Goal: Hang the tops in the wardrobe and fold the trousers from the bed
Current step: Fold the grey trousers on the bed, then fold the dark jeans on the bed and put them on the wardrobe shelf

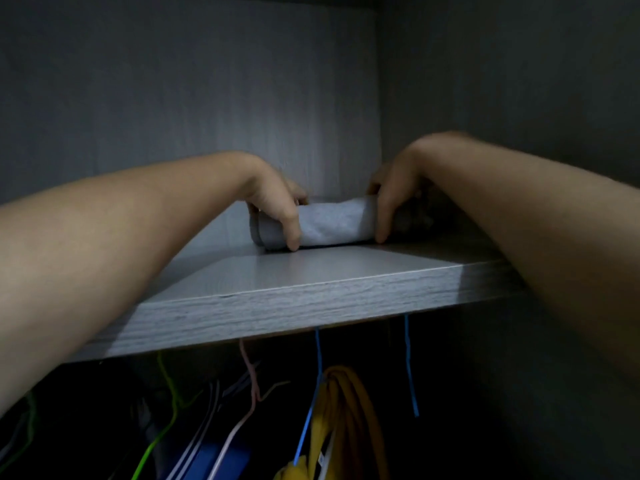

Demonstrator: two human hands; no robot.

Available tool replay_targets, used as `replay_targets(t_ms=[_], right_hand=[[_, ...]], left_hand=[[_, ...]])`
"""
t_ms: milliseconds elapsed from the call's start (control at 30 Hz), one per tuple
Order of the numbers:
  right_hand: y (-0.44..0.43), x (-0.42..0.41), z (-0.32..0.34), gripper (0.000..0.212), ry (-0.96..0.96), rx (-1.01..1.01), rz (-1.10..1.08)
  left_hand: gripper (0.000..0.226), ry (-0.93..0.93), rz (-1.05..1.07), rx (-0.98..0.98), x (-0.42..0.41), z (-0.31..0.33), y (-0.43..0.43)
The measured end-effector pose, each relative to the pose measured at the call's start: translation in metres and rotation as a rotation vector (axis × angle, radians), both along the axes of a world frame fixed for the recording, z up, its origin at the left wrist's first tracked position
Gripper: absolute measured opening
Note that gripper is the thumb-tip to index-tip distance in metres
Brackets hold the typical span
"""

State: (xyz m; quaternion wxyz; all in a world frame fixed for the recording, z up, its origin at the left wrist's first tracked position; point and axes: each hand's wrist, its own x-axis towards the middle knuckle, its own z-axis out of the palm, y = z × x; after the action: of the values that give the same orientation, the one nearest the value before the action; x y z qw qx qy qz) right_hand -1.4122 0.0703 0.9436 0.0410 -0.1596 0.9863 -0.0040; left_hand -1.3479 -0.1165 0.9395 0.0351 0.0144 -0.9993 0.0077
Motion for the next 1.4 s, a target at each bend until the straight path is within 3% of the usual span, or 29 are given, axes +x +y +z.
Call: replay_targets(t_ms=[133,233,400,533,600,667,733,967,1133,1400], right_hand=[[-0.004,0.014,0.003,0.046,0.111,-0.172,0.06],[-0.004,0.019,0.0,0.034,0.293,-0.137,0.185],[0.006,0.017,-0.02,0.042,0.373,-0.009,0.182],[0.016,0.038,-0.012,0.049,0.321,-0.111,0.142],[0.025,0.051,-0.007,0.053,0.5,-0.207,0.124],[0.033,0.063,-0.01,0.055,0.726,-0.294,0.092],[0.037,0.075,-0.021,0.054,0.872,-0.377,0.075],[0.048,0.12,-0.064,0.057,0.962,-0.527,0.163],[0.061,0.158,-0.091,0.055,1.001,-0.576,0.233],[0.09,0.24,-0.108,0.056,1.094,-0.465,0.18]], left_hand=[[0.069,-0.113,0.109,0.11,0.015,0.006,-0.012],[0.066,-0.16,0.103,0.236,0.015,-0.002,-0.013],[0.078,0.026,-0.013,0.23,0.001,-0.024,-0.006],[0.096,0.002,0.036,0.14,0.02,-0.007,-0.007],[0.089,0.116,0.053,0.042,0.036,0.0,-0.006],[0.072,0.342,0.05,-0.116,0.057,-0.002,-0.005],[0.061,0.563,0.058,-0.142,0.078,-0.01,-0.005],[0.059,0.989,0.178,-0.056,0.152,-0.066,0.007],[0.063,0.976,0.196,-0.107,0.194,-0.101,0.014],[0.068,0.978,0.144,-0.14,0.266,-0.126,0.002]])
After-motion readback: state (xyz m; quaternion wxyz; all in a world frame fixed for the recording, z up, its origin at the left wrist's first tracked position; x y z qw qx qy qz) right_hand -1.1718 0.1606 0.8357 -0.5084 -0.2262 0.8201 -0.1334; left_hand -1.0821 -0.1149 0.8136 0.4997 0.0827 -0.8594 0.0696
